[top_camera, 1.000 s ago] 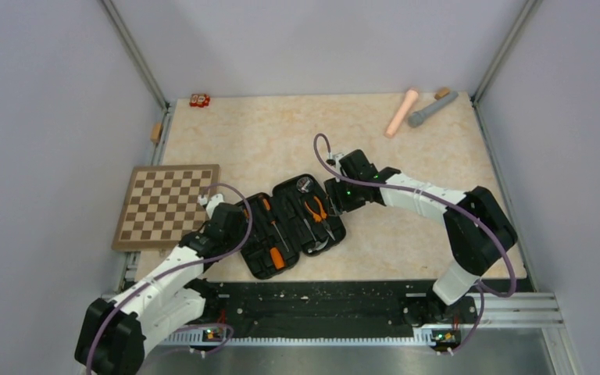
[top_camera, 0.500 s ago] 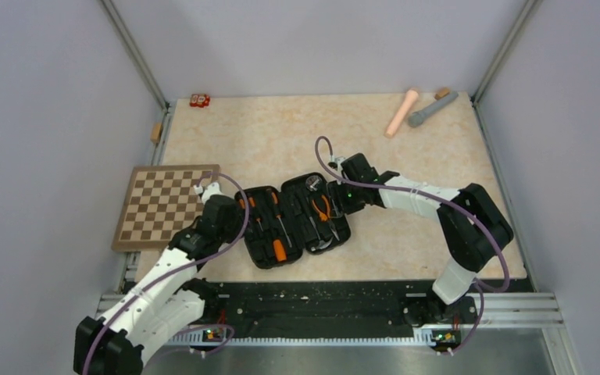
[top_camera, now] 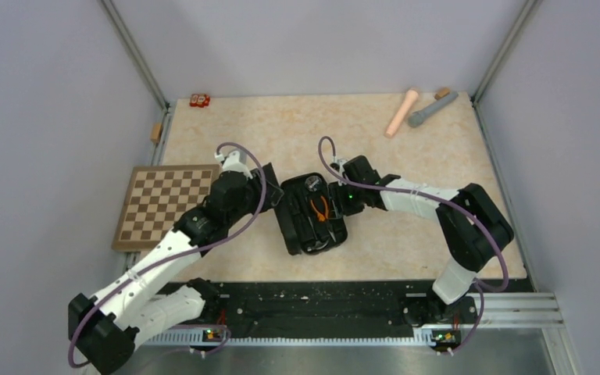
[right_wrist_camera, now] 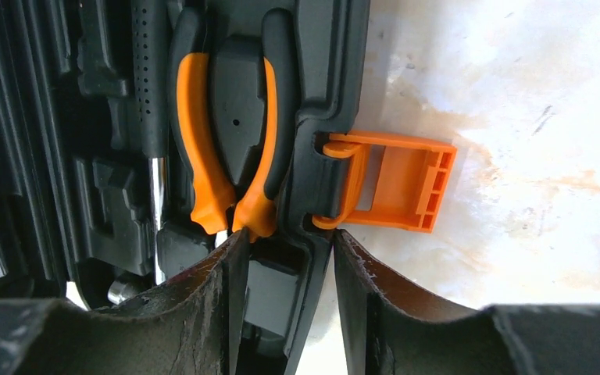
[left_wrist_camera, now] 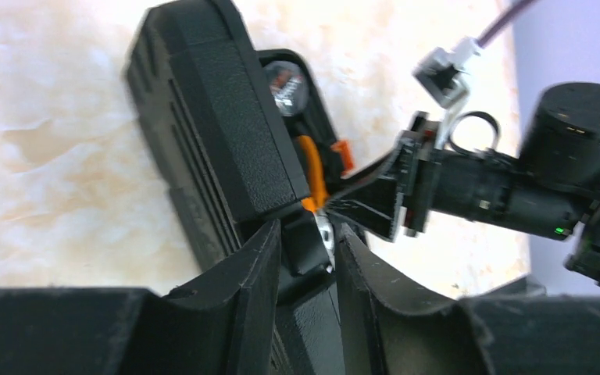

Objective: Pack the tool kit
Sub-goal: Close the toolbox at the center of the board.

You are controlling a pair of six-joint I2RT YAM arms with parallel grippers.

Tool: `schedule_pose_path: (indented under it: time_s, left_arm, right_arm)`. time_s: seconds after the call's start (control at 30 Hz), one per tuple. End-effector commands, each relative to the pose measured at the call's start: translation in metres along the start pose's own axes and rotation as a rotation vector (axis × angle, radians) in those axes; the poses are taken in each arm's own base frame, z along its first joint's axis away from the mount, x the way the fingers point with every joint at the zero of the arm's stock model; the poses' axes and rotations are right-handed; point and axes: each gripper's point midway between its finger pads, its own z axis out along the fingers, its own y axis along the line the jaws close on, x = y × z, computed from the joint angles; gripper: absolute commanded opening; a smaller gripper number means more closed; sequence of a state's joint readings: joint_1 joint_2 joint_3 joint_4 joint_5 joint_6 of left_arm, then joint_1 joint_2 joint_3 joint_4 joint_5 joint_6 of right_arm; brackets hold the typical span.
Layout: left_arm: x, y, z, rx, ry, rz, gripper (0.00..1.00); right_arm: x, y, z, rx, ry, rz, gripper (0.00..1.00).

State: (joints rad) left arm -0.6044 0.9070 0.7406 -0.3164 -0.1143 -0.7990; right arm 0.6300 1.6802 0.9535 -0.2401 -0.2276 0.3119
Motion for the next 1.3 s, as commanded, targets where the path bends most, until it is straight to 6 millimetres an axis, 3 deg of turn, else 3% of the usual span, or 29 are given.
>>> schedule_pose_path:
  time_s: [0.0, 0.2, 0.4, 0.53, 0.57, 0.63, 0.8, 0.97, 1.1, 1.2, 1.27]
  left_arm:
    - [0.003, -0.052, 0.006, 0.156, 0.035, 0.001, 0.37]
    - [0.007, -0.072, 0.028, 0.189, 0.052, 0.017, 0.38]
    - [0.006, -0.086, 0.047, 0.215, 0.064, 0.04, 0.4]
    - [-0.004, -0.099, 0.052, 0.237, 0.045, 0.067, 0.44]
    - [-0.007, -0.101, 0.053, 0.24, 0.041, 0.077, 0.47]
    - [-0.014, -0.109, 0.054, 0.253, 0.026, 0.099, 0.54]
    - [-0.02, -0.115, 0.06, 0.253, 0.02, 0.149, 0.64]
    - [-0.015, -0.098, 0.067, 0.203, 0.005, 0.153, 0.63]
    - [0.007, -0.056, 0.079, 0.065, 0.045, 0.184, 0.62]
    - [0.031, -0.028, 0.088, -0.022, 0.115, 0.198, 0.59]
    - [0.045, -0.013, 0.091, -0.071, 0.163, 0.203, 0.57]
  right_arm:
    - [-0.002, 0.029, 0.003, -0.13, -0.015, 0.018, 0.43]
    - [-0.017, 0.029, -0.012, -0.101, -0.075, 0.017, 0.43]
    - [-0.058, 0.015, -0.06, 0.066, -0.235, -0.011, 0.5]
    - [-0.069, -0.032, -0.093, 0.316, -0.319, 0.053, 0.61]
    - [-0.07, -0.042, -0.1, 0.344, -0.338, 0.077, 0.69]
    - [-0.067, -0.055, -0.106, 0.348, -0.353, 0.124, 0.98]
    - [-0.068, -0.063, -0.116, 0.308, -0.414, 0.166, 0.99]
    - [-0.069, -0.056, -0.112, 0.218, -0.427, 0.177, 0.99]
    - [-0.068, -0.033, -0.098, 0.053, -0.4, 0.176, 0.95]
    - [-0.067, -0.009, -0.081, -0.108, -0.376, 0.201, 0.87]
    - [-0.064, 0.002, -0.069, -0.191, -0.346, 0.236, 0.76]
